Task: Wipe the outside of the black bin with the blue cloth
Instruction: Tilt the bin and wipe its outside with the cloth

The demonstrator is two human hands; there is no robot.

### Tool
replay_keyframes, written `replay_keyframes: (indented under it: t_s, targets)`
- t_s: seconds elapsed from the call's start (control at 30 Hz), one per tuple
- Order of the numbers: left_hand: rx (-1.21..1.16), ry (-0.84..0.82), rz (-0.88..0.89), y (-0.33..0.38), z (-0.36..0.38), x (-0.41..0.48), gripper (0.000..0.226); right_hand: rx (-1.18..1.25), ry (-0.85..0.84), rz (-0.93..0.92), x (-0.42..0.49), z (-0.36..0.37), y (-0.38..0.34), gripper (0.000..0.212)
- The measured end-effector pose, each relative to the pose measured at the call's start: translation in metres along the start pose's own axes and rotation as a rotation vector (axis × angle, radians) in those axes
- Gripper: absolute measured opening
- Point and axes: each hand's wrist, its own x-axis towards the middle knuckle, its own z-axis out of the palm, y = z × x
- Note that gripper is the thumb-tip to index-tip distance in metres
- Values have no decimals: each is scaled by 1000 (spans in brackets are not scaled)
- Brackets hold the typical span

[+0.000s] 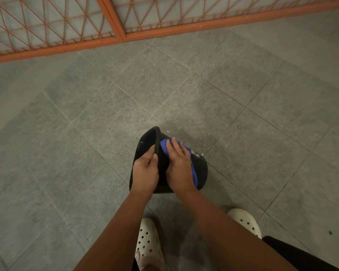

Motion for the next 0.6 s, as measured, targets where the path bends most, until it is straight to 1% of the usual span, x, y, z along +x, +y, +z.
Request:
replay_keyframes:
  t_s: [0.1, 0.2, 0.27, 0.37, 0.43, 0.53, 0.6]
  targets:
    - [5, 26, 4, -3, -1, 1, 38, 53, 26, 15, -11, 0, -1, 61]
    - [-28, 41, -32, -5, -3, 2, 35, 118, -46, -68, -21, -1, -2, 55]
    - [-42, 35, -34, -5, -4, 2, 35, 103, -85, -100, -17, -3, -2, 54]
    - [-82, 70, -30, -3, -2, 1, 35, 41, -123, -127, 1, -4, -2, 59]
    - [-68, 102, -24, -4, 0, 1, 35, 8, -109, -52, 6, -2, 2, 60]
    - [-29, 138, 0, -6, 4, 0, 35, 93, 4, 145, -7, 0, 6, 53]
    - [-27, 138, 5, -6, 4, 1, 35, 135, 59, 154, -21, 3, 4, 48]
